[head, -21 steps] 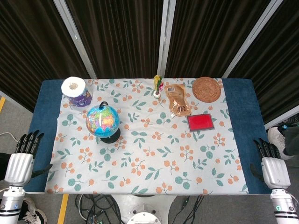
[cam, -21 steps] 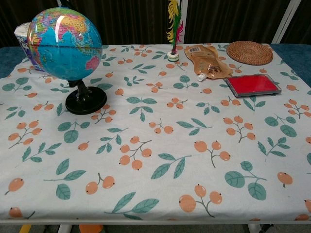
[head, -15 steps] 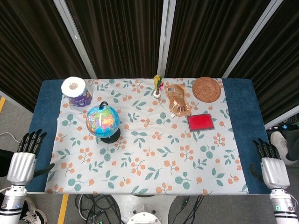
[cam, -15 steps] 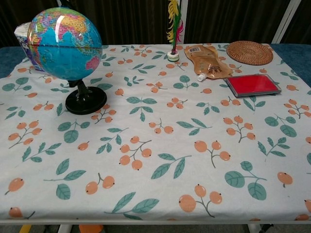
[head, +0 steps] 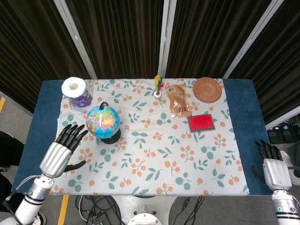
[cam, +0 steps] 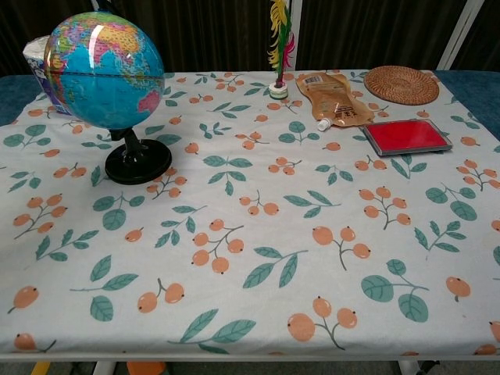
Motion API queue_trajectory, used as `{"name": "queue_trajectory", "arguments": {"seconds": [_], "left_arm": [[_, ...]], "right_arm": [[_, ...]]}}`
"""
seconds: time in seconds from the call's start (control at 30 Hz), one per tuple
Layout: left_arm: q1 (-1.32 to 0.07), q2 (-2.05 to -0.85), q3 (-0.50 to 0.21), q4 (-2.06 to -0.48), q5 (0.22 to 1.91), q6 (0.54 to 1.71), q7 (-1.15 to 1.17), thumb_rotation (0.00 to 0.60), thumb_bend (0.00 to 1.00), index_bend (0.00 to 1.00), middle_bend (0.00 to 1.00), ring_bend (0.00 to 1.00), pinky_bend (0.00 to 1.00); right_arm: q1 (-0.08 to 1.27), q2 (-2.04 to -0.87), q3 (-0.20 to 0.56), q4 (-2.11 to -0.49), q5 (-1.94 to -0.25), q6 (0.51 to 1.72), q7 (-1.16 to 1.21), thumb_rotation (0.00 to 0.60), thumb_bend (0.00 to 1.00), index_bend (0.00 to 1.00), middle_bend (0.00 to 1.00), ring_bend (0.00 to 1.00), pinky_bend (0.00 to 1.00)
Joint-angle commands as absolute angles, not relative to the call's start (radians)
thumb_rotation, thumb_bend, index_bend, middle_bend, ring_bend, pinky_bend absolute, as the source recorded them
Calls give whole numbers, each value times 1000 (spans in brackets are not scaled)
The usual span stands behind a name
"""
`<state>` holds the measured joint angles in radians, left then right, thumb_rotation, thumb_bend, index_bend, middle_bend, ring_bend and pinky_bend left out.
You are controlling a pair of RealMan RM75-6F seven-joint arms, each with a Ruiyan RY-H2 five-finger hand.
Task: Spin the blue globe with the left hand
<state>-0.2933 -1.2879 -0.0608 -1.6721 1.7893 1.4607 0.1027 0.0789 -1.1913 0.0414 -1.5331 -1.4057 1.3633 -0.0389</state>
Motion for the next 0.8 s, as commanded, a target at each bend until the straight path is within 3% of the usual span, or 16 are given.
{"name": "queue_trajectory", "arguments": {"seconds": [0.03,0.4,0.8], "left_arm": [[-351,-1315,-92,-1708,1793,1398,146,600,0,19,0,0,0],[-430,-1411,-144,-1679,1690,1291,304,600,0,19,0,0,0],[-445,-1432,-142,-1650,1628,1283,347,600,0,19,0,0,0]], "right_arm": [[79,-1193,40,-1529,-1407,1361,-36,600,339,0,0,0,0],[77,-1199,39,-1494,-1399,1349,2,600,341,0,0,0,0],[79,-1202,40,-1487,-1399,1343,8,600,340,0,0,0,0]]}}
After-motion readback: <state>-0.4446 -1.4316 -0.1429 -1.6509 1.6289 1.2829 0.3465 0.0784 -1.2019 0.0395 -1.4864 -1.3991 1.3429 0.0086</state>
